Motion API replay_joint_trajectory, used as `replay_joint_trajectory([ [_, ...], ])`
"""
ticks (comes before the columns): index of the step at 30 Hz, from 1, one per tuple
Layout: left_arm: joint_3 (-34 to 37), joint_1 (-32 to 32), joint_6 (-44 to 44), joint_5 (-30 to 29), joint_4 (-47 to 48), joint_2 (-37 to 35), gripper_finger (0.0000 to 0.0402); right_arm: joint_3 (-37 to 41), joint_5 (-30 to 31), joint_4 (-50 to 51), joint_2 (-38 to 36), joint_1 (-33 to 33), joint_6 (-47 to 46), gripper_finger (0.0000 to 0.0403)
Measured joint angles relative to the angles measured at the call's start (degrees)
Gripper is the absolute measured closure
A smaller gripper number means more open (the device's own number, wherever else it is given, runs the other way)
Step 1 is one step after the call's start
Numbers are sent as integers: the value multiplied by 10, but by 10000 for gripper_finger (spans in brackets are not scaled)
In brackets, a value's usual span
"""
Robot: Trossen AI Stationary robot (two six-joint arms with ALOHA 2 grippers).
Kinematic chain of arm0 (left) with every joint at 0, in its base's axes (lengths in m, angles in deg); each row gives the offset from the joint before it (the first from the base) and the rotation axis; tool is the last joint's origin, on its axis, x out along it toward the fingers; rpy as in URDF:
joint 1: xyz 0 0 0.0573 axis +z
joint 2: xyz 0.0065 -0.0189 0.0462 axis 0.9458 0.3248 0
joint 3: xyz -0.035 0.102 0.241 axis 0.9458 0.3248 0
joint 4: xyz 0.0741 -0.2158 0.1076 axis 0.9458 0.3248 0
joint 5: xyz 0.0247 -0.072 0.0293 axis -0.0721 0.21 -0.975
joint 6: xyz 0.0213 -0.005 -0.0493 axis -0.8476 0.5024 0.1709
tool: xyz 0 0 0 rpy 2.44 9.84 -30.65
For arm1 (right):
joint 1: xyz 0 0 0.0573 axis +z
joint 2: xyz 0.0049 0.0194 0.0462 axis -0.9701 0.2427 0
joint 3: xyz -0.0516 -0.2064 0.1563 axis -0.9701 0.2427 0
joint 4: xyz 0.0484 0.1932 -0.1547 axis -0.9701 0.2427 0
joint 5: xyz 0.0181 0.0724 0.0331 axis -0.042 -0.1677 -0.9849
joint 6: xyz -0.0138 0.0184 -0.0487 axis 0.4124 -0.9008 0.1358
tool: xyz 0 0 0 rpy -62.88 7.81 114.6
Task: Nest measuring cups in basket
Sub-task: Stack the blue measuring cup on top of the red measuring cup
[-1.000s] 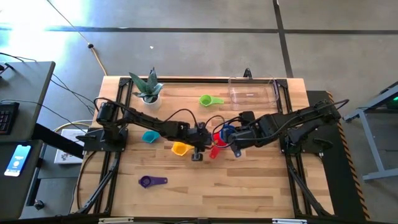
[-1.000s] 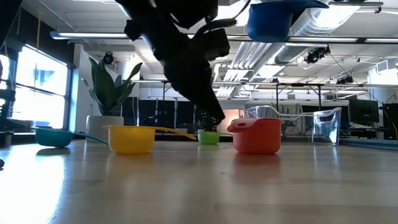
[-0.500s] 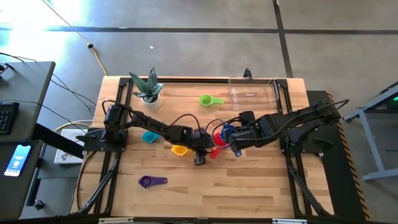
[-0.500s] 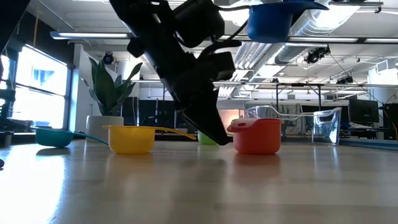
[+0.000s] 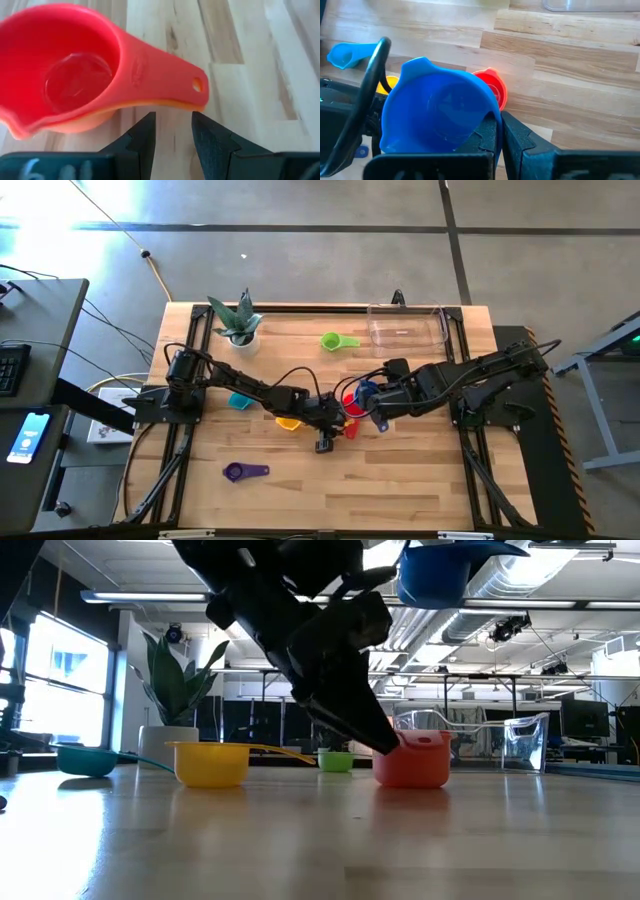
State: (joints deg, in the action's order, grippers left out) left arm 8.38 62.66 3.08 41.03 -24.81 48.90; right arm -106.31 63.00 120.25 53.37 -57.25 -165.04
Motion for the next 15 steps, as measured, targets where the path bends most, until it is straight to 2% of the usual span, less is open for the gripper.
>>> replay_joint_trajectory([
  [6, 0, 0, -7, 11, 47, -8, 287, 0, -13, 0, 0, 0, -15, 402],
  [15, 0, 2, -35, 7, 154, -70, 287, 0, -16, -2, 5, 1, -65, 402],
])
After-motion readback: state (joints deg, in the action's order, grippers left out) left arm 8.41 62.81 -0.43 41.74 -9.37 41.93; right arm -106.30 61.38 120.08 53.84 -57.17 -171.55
